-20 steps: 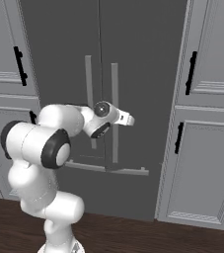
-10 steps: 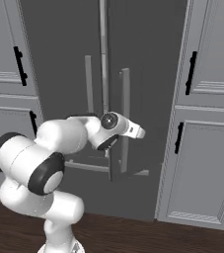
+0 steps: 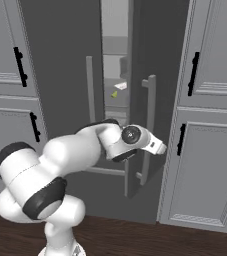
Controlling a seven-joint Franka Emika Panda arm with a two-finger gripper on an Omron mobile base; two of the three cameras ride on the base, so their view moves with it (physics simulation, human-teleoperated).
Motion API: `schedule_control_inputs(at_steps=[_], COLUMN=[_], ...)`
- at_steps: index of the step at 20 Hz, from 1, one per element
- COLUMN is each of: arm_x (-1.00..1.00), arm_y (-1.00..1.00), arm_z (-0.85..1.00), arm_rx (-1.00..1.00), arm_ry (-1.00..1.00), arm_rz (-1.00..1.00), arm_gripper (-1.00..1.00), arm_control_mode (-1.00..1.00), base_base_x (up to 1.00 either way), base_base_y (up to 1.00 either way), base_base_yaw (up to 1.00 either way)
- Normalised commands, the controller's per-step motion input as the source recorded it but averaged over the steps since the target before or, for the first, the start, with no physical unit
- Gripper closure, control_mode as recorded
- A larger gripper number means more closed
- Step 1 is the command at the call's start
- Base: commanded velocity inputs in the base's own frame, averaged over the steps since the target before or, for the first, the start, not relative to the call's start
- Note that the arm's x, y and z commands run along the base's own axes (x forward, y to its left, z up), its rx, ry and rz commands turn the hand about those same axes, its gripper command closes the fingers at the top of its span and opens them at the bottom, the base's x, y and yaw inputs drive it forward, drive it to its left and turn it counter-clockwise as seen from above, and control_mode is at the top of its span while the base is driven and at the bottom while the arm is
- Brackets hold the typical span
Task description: Grab a lemon wedge from the fridge and one ice cube from the ice bowl, and put them in the glass of lemonade.
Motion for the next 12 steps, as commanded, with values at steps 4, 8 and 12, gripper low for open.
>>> schedule_control_inputs(at_steps=[4, 8, 12], arm_x=[-0.26, -0.28, -0.81], arm_y=[-0.3, -0.08, -0.07], arm_z=[0.01, 0.13, 0.83], arm_rx=[0.03, 0.0, 0.0], arm_ry=[0.0, 0.0, -0.05], arm_rz=[-0.1, -0.15, -0.07], arm_gripper=[1.0, -1.0, -1.0], arm_control_mode=[-1.0, -1.0, -1.0], base_base_x=[0.0, 0.0, 0.0], base_base_y=[0.0, 0.0, 0.0], base_base_yaw=[0.0, 0.0, 0.0])
